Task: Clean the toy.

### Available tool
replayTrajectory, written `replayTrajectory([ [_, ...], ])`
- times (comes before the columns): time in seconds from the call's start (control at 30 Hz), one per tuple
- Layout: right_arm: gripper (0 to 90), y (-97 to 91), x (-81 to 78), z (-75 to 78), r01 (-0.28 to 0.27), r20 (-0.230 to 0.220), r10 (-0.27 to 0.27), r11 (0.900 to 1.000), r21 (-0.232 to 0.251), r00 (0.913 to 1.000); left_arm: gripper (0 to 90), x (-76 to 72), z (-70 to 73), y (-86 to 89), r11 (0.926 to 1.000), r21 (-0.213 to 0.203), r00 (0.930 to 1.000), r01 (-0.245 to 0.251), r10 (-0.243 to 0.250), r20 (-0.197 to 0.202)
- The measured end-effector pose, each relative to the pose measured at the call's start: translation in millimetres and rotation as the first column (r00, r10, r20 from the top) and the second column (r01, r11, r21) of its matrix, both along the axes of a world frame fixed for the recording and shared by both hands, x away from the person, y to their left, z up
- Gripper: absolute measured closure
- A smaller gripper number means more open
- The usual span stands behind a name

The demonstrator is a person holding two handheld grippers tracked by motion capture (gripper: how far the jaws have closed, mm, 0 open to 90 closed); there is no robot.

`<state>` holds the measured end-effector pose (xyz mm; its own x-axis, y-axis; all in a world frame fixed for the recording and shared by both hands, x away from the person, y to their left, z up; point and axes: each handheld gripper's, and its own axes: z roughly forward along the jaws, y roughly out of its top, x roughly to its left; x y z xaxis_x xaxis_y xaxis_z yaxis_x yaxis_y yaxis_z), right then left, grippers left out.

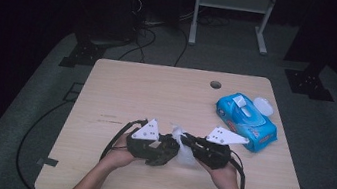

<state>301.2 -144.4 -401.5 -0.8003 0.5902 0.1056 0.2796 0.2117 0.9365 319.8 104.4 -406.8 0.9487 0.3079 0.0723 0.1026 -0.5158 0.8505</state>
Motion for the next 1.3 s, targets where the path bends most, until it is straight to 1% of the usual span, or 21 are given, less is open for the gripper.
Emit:
replayTrajectory([
  [0.03, 83.0, -1.7, 2.3, -3.8, 0.011, -0.008, -0.011, 0.9999, -0.007, 0.9999, 58.2, 0.5, -0.3, 1.1, 1.0, -0.006, 1.0, -0.002, 0.002, -0.006],
  [0.07, 83.0, -4.1, 4.6, -8.3, 0.025, -0.02, -0.026, 0.9993, -0.027, 0.9995, 58.2, 1.1, -0.4, 1.9, 1.0, -0.008, 1.0, -0.002, 0.002, -0.01],
  [0.1, 83.0, -6.5, 6.7, -12.9, 0.032, -0.039, -0.033, 0.999, -0.032, 0.9987, 58.1, 1.2, -0.5, 2.0, 1.0, -0.007, 1.0, -0.003, 0.003, -0.007],
  [0.13, 83.1, -8.3, 7.3, -15.8, 0.033, -0.056, -0.034, 0.9993, -0.016, 0.9978, 58.1, 1.0, -0.4, 1.7, 1.0, -0.005, 1.0, -0.003, 0.003, -0.005],
  [0.2, 83.1, -6.9, 4.9, -12.8, 0.03, -0.044, -0.031, 0.9994, -0.015, 0.9986, 58.2, 1.0, 0.0, 0.9, 1.0, -0.008, 1.0, 0.001, -0.001, -0.001],
  [0.3, 83.1, -1.4, -0.5, 0.6, -0.001, -0.002, 0.001, 1.0, 0.01, 1.0, 58.1, 1.2, -0.5, 0.1, 0.9998, -0.017, 1.0, 0.004, -0.004, -0.005],
  [0.37, 83.1, 0.8, -1.5, 2.9, -0.007, 0.014, 0.007, 1.0, 0.002, 0.9999, 58.1, 1.0, -1.0, 0.0, 0.9997, -0.022, 0.9999, 0.005, -0.005, -0.011],
  [0.43, 83.1, -1.7, 0.5, -2.2, 0.007, -0.001, -0.007, 1.0, -0.005, 1.0, 58.1, 0.5, -0.8, 0.1, 0.9999, -0.016, 0.9999, 0.004, -0.004, -0.01],
  [0.5, 83.1, -6.7, 3.7, -10.6, 0.031, -0.024, -0.031, 0.9991, -0.03, 0.9992, 58.1, 0.7, -0.5, -0.1, 0.9999, -0.012, 1.0, 0.004, -0.004, -0.005],
  [0.57, 83.1, -10.9, 4.8, -13.5, 0.037, -0.049, -0.038, 0.9993, -0.01, 0.9981, 58.1, 0.9, -0.6, -0.4, 0.9998, -0.018, 1.0, 0.004, -0.004, -0.007],
  [0.67, 83.1, -9.4, 2.3, -3.7, 0.019, -0.021, -0.019, 0.9997, 0.018, 0.9996, 58.1, 0.8, -1.2, -1.2, 0.9996, -0.027, 0.9999, 0.006, -0.007, -0.01],
  [0.73, 83.1, -5.4, 1.3, -0.9, 0.01, -0.005, -0.01, 0.9999, 0.005, 0.9999, 58.1, 1.0, -1.0, -0.8, 0.9996, -0.027, 0.9999, 0.01, -0.011, -0.013],
  [0.83, 83.1, -4.9, 3.8, -9.3, 0.019, -0.022, -0.019, 0.9998, -0.011, 0.9996, 58.1, 2.0, -1.7, 0.8, 0.9998, -0.02, 0.9999, 0.003, -0.003, -0.015],
  [0.87, 83.0, -6.3, 5.9, -13.4, 0.031, -0.024, -0.032, 0.9987, -0.041, 0.9992, 58.1, 2.7, -1.8, 1.6, 0.9998, -0.02, 0.9998, -0.001, 0.0, -0.018],
  [0.9, 83.1, -8.2, 7.4, -17.3, 0.046, -0.038, -0.049, 0.997, -0.063, 0.9981, 58.1, 2.8, -2.1, 1.9, 0.9995, -0.03, 0.9998, -0.001, 0.001, -0.021],
  [0.93, 83.1, -10.2, 8.6, -20.1, 0.051, -0.051, -0.054, 0.9964, -0.067, 0.9972, 58.1, 2.8, -1.9, 1.8, 0.9995, -0.031, 0.9998, 0.0, -0.001, -0.02],
  [0.97, 83.1, -11.5, 8.2, -19.8, 0.051, -0.057, -0.054, 0.997, -0.059, 0.9969, 58.1, 2.2, -1.7, 1.2, 0.9995, -0.033, 0.9998, 0.001, -0.001, -0.018],
  [1.0, 83.1, -11.5, 6.9, -16.4, 0.049, -0.05, -0.052, 0.9977, -0.047, 0.9974, 58.1, 1.8, -1.4, 0.8, 0.9996, -0.03, 0.9999, 0.002, -0.002, -0.014],
  [1.13, 83.1, -5.6, -2.4, 3.8, 0.016, 0.02, -0.015, 0.9996, -0.025, 0.9997, 58.1, 1.3, -1.2, -0.9, 0.9994, -0.031, 0.9998, 0.013, -0.013, -0.014],
  [1.2, 83.1, -3.0, -2.9, 3.0, 0.012, 0.026, -0.011, 0.9992, -0.037, 0.9996, 58.1, 1.2, -1.3, -1.5, 0.9995, -0.032, 0.9998, 0.01, -0.011, -0.016],
  [1.3, 83.1, -8.2, 4.4, -10.8, 0.035, -0.018, -0.036, 0.9976, -0.059, 0.9992, 58.1, 1.1, -2.0, 0.0, 0.9995, -0.032, 0.9998, 0.007, -0.008, -0.021],
])
